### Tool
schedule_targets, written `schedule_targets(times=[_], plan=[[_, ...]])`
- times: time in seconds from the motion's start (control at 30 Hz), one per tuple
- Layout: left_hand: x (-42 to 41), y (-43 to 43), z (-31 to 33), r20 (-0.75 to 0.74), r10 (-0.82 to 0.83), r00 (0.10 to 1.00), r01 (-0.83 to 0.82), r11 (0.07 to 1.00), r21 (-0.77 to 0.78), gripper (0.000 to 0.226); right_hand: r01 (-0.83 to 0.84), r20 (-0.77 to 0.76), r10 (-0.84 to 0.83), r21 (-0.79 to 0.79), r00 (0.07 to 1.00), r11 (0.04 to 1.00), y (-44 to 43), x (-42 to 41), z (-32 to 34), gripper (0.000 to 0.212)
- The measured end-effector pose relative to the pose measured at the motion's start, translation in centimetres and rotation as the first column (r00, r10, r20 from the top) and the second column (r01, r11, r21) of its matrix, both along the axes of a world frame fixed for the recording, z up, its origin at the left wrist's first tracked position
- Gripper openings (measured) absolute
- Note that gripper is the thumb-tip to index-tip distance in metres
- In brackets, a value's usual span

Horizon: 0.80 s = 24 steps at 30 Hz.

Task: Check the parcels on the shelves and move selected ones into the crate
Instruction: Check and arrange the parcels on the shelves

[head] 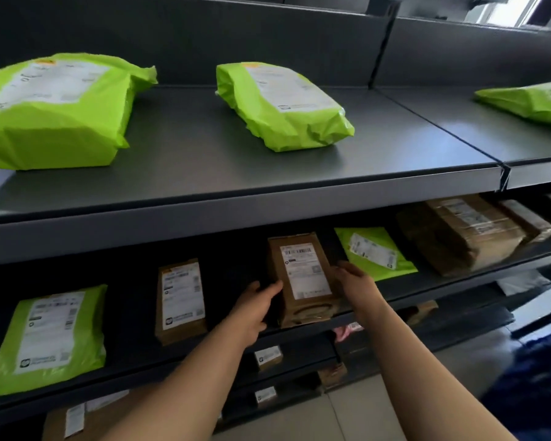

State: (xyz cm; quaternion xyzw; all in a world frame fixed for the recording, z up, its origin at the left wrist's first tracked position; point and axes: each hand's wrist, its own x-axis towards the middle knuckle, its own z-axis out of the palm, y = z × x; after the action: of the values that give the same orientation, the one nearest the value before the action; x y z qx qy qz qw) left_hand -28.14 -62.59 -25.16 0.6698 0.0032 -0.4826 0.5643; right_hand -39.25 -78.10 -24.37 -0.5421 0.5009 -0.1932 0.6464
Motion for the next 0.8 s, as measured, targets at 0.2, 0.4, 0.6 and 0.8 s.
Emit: schedule_targets(times=[0.2,0.4,0.6,0.8], plan=[[-1.2,-2.6,-1.8,-0.08,0.057,0.995,-0.056,0.998,0.018,0.057,-0.215,0.091,0.197,0.296,0.976,0.931,-1.1,0.0,-2.2,0.032],[-2.0,-2.2,-3.0,-0.097,0.196,0.976,-0.203,0.977,-0.067,0.052,-0.389,0.239,0.317,0.379,0.918,0.839,-3.8,-1.0,-4.0,0.032],[-3.5,-1.2,-3.8,-0.07,0.281,0.957,-0.289,0.937,-0.197,0.061,-0.551,0.323,0.458,0.321,0.828,0.77,-5.1,-1.8,-5.3,0.056],[-4.3,-0.9,-3.9,-0.053,0.348,0.936,-0.35,0.902,-0.252,0.055,-0.615,0.372,0.505,0.294,0.779,0.731,-5.4,-1.6,-5.5,0.066]])
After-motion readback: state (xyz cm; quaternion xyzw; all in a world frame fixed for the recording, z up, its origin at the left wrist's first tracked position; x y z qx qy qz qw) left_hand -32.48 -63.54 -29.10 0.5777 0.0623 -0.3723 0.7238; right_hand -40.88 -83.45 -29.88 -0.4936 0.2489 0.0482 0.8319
